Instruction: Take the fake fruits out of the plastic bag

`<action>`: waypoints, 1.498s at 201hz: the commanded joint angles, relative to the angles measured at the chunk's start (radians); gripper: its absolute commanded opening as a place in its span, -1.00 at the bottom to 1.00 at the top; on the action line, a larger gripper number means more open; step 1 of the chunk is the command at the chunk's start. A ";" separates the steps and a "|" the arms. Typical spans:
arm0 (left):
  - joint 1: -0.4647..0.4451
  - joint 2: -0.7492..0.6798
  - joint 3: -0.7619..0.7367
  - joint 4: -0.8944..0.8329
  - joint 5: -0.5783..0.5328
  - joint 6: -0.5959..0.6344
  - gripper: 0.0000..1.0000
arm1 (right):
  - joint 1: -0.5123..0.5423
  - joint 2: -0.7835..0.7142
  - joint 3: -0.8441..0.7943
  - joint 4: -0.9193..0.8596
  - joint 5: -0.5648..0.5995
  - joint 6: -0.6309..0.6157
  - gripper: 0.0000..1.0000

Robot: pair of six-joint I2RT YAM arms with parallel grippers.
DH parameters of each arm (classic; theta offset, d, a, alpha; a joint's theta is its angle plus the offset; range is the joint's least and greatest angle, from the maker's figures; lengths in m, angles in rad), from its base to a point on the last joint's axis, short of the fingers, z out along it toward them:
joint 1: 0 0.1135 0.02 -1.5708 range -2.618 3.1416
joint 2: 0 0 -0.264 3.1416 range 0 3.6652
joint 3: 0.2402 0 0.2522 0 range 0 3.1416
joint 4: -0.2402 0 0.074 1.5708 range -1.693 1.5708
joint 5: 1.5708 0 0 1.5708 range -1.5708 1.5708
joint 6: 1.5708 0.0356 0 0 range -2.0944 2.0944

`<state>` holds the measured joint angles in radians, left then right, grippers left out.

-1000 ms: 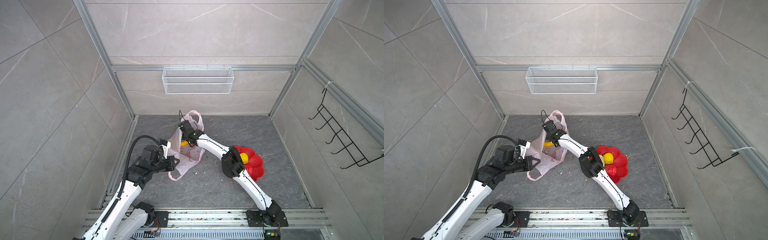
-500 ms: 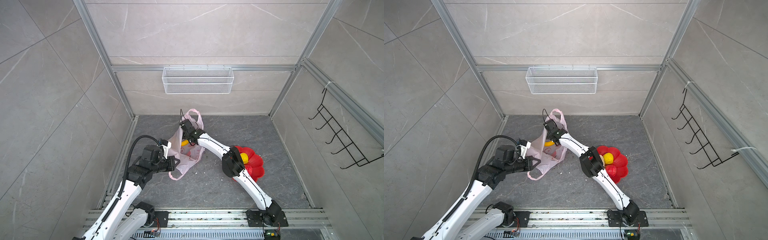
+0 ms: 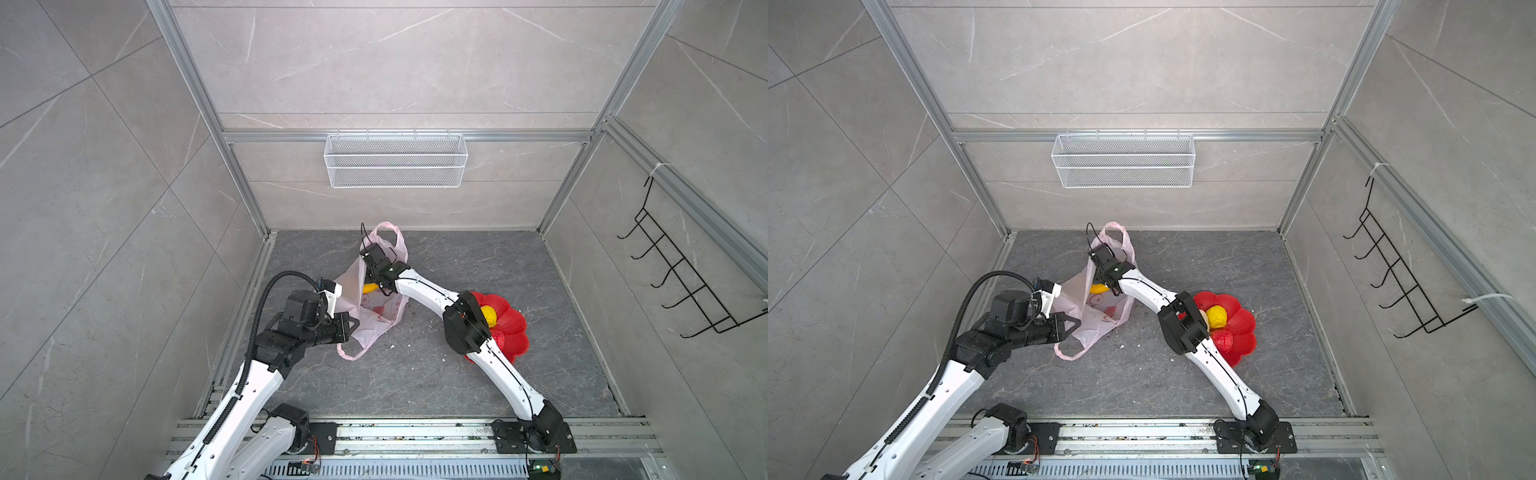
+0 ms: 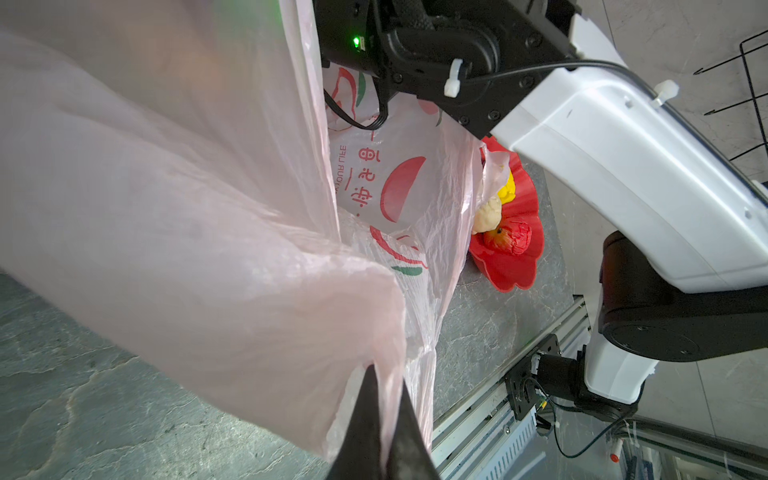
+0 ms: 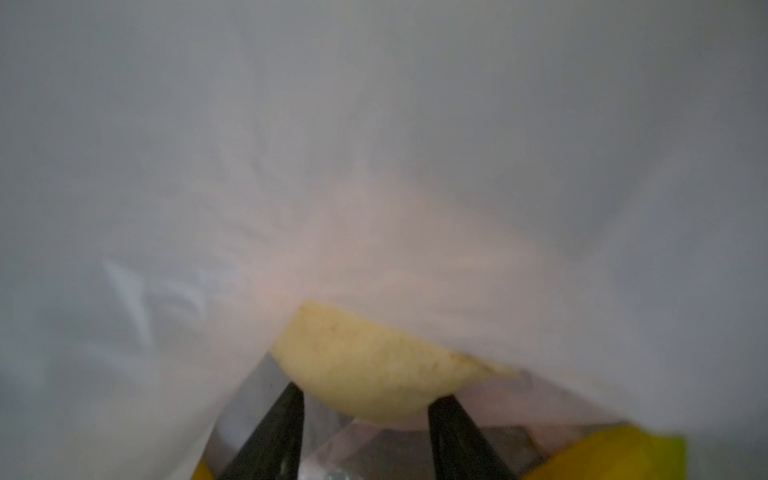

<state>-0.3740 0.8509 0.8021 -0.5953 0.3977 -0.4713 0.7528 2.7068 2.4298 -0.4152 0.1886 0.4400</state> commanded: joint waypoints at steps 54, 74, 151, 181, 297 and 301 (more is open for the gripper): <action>0.003 -0.039 0.079 -0.155 -0.077 0.020 -1.00 | 0.050 -0.303 -0.407 0.102 0.005 -0.016 0.04; 0.002 -0.030 0.097 -0.208 -0.118 0.014 -1.00 | 0.074 -0.409 -0.575 0.149 0.008 0.004 0.04; 0.004 0.072 0.123 -0.347 -0.230 -0.099 -1.00 | 0.192 -0.711 -0.935 0.106 0.052 0.018 0.08; 0.004 0.086 0.131 -0.358 -0.269 -0.131 -1.00 | 0.234 -0.770 -0.982 0.063 0.055 0.021 0.08; 0.003 0.199 0.466 -0.532 -0.327 -0.023 -1.00 | 0.303 -0.630 -0.966 0.123 0.042 0.007 0.09; 0.004 0.207 0.477 -0.539 -0.335 -0.017 -1.00 | 0.306 -0.622 -0.958 0.120 0.043 0.005 0.09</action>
<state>-0.3740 1.0317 1.2018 -1.0344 0.1268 -0.5510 1.0496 2.0071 1.4002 -0.2863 0.2443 0.4519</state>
